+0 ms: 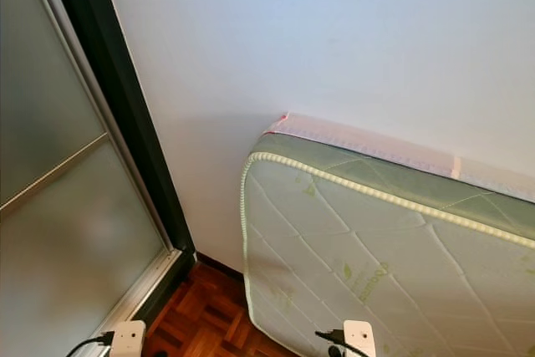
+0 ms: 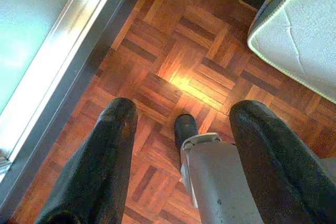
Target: Clean up the room
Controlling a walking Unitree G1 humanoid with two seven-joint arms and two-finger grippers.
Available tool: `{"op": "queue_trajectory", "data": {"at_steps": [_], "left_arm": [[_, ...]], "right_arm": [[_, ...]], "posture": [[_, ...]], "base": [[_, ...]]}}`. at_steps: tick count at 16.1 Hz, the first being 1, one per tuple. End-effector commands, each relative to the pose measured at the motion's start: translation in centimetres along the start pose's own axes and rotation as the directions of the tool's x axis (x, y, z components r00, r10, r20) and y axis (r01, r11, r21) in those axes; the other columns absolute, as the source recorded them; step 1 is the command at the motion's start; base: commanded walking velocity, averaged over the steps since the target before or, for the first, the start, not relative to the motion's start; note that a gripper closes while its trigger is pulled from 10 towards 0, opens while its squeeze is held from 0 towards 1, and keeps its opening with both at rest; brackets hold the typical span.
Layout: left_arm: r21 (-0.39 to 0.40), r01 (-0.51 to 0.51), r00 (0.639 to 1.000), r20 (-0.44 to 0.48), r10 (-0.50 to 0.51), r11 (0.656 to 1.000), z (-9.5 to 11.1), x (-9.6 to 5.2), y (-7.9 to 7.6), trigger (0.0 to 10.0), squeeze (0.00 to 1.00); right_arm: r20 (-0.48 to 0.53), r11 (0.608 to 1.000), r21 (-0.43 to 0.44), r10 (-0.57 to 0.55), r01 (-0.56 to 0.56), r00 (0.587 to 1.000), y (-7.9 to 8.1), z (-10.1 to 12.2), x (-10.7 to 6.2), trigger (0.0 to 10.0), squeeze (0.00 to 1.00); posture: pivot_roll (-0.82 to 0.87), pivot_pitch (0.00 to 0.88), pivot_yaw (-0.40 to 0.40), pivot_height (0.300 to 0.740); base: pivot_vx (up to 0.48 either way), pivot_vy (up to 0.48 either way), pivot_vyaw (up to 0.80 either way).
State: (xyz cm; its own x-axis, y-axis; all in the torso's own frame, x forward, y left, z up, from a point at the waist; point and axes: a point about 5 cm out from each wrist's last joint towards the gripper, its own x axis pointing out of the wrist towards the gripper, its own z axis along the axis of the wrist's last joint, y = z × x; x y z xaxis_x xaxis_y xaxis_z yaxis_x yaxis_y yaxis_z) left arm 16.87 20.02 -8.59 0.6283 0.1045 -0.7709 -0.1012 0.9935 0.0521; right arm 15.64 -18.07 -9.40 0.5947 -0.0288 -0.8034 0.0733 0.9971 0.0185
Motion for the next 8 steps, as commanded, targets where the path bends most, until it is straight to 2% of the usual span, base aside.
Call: {"op": "queue_trajectory", "data": {"at_steps": [1,8], "left_arm": [[0.008,-0.008,1.0,-0.016,0.009,1.0,-0.33,-0.08,0.37,10.0,0.0],[0.006,-0.008,1.0,-0.017,0.008,1.0,-0.18,-0.01,0.15,10.0,0.0]], "right_arm": [[0.0,1.0,0.007,-0.003,0.003,1.0,-0.08,0.09,0.03,10.0,0.0],[0.001,1.0,0.011,-0.005,0.005,1.0,-0.15,0.17,0.04,10.0,0.0]], "posture": [[-0.01,0.0,-0.022,0.74],[-0.01,0.0,-0.024,0.74]], "base": [[0.0,0.0,0.0],[0.0,0.0,0.0]]}}
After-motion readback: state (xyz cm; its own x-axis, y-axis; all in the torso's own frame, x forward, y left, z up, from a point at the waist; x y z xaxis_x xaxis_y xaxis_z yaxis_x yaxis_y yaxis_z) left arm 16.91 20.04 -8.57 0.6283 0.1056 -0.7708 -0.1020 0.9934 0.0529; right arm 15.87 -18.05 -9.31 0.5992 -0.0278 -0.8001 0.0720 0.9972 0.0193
